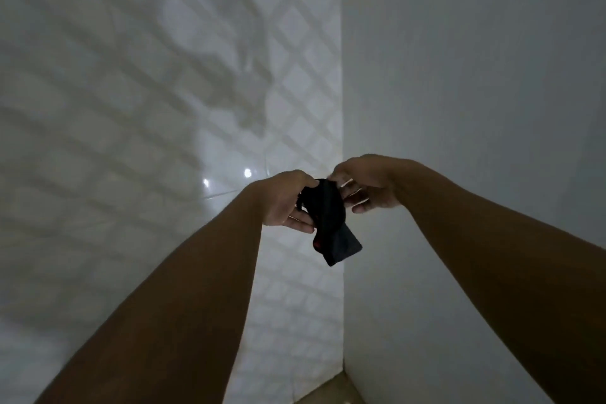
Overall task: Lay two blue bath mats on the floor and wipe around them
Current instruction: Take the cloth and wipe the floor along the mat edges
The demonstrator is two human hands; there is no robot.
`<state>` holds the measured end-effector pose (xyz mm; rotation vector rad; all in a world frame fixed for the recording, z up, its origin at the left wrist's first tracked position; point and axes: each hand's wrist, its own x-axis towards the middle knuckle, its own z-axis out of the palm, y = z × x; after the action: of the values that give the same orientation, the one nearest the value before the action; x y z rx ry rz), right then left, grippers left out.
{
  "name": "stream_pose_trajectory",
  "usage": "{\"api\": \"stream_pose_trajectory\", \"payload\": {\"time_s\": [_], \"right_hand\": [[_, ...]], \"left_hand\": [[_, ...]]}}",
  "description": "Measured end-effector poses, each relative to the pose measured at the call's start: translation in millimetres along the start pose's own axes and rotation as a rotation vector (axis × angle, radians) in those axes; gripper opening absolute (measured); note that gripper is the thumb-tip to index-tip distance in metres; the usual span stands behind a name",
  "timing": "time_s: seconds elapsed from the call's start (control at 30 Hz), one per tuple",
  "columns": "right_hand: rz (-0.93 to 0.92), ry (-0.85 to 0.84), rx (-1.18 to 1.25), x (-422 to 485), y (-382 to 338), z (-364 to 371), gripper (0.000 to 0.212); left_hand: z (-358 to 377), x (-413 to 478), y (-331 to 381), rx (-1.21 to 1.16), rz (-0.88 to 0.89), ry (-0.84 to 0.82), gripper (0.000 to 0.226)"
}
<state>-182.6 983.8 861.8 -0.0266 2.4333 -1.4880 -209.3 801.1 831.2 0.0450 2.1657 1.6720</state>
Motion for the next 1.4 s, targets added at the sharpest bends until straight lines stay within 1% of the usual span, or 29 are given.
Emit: {"api": "stream_pose_trajectory", "payload": {"time_s": [0.07,0.1,0.17,0.23,0.3,0.4,0.47,0.5,0.53,0.6,0.67,0.73,0.83,0.9,0.97,1.03,1.1,1.17,1.27,1.4], "right_hand": [[-0.054,-0.090,-0.024,15,-32,29,0.011],[-0.086,-0.114,-0.032,21,-47,41,0.013],[-0.155,-0.152,-0.035,34,-73,64,0.028],[-0.209,-0.205,-0.037,44,-95,84,0.035],[-0.259,-0.274,-0.037,56,-114,102,0.035],[-0.329,-0.321,-0.006,74,-135,128,0.037],[-0.378,-0.322,0.019,88,-142,145,0.031],[-0.387,-0.367,0.006,95,-141,153,0.030],[-0.379,-0.455,-0.024,100,-139,161,0.033],[-0.347,-0.707,-0.059,106,-132,180,0.040],[-0.366,-0.912,-0.032,103,-127,201,0.040],[-0.468,-0.982,0.011,97,-127,227,0.033],[-0.654,-0.977,0.028,76,-132,269,0.025],[-0.797,-0.949,-0.051,48,-132,296,0.022],[-0.986,-0.916,-0.137,13,-129,320,0.023],[-1.098,-0.948,-0.164,-25,-124,340,0.023],[-1.127,-1.040,-0.203,-61,-118,361,0.023],[-1.117,-1.153,-0.262,-99,-111,381,0.024],[-1.008,-1.332,-0.329,-158,-94,409,0.027],[-0.911,-1.541,-0.419,-234,-50,450,0.029]], "left_hand": [[-40,-19,-2,-0.042,0.006,0.044,0.030],[-59,-29,-3,-0.063,0.013,0.066,0.027],[-93,-49,-7,-0.099,0.034,0.108,0.024],[-122,-66,-13,-0.077,0.055,0.159,0.028],[-144,-81,-19,-0.019,0.055,0.235,0.037],[-166,-105,-29,-0.005,0.070,0.396,0.034],[-173,-127,-37,-0.055,0.071,0.476,0.035],[-175,-139,-41,-0.084,0.069,0.508,0.035],[-175,-151,-45,-0.115,0.065,0.543,0.034],[-173,-174,-51,-0.188,0.044,0.633,0.035],[-168,-197,-58,-0.234,0.007,0.732,0.039],[-158,-221,-68,-0.282,-0.031,0.846,0.032],[-136,-255,-90,-0.401,-0.059,1.022,0.025],[-118,-280,-110,-0.511,-0.043,1.119,0.022],[-99,-308,-133,-0.598,-0.036,1.179,0.034],[-79,-340,-156,-0.589,-0.070,1.207,0.043],[-57,-373,-178,-0.543,-0.110,1.276,0.040],[-35,-412,-201,-0.551,-0.113,1.434,0.033],[9,-473,-227,-0.572,-0.124,1.662,0.025],[78,-543,-264,-0.585,-0.225,1.885,0.026]]}}
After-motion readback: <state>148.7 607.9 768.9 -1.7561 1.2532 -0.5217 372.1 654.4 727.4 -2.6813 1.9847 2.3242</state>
